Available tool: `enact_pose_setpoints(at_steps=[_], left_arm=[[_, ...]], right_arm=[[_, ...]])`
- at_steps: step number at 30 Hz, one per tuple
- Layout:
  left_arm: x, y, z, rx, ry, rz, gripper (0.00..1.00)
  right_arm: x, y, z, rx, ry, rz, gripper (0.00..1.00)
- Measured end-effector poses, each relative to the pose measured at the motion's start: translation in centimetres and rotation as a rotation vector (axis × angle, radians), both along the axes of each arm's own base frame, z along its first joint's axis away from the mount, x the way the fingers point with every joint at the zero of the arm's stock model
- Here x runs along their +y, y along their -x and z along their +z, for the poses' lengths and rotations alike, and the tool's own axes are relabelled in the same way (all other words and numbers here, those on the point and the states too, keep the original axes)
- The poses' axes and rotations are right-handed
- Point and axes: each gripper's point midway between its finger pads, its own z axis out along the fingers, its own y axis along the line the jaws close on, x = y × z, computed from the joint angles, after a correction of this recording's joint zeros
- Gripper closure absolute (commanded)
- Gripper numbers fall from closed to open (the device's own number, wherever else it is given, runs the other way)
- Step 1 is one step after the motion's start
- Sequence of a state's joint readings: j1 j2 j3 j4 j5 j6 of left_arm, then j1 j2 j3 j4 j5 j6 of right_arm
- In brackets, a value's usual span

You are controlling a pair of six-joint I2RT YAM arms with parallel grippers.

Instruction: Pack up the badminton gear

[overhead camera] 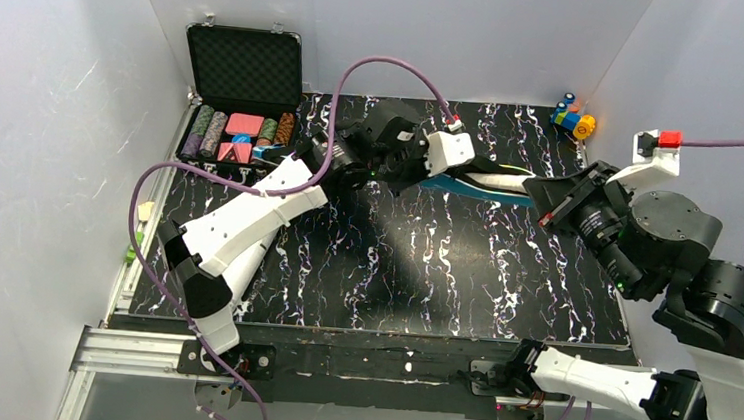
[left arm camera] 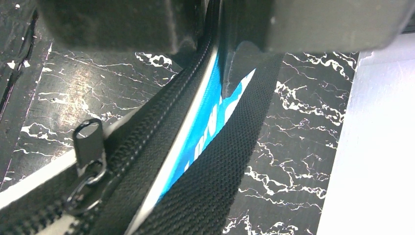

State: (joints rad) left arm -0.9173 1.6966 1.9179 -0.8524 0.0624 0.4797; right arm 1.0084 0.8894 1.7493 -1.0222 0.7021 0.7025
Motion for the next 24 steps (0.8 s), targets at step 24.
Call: enact_pose_setpoints(at_steps=[24], left_arm=[[-3.1, 4.0, 5.1, -0.149, -0.013, -0.111, 1.0]], right_arm=[[-2.3, 0.5, -1.2, 0.0, -0.083, -0.072, 0.99]])
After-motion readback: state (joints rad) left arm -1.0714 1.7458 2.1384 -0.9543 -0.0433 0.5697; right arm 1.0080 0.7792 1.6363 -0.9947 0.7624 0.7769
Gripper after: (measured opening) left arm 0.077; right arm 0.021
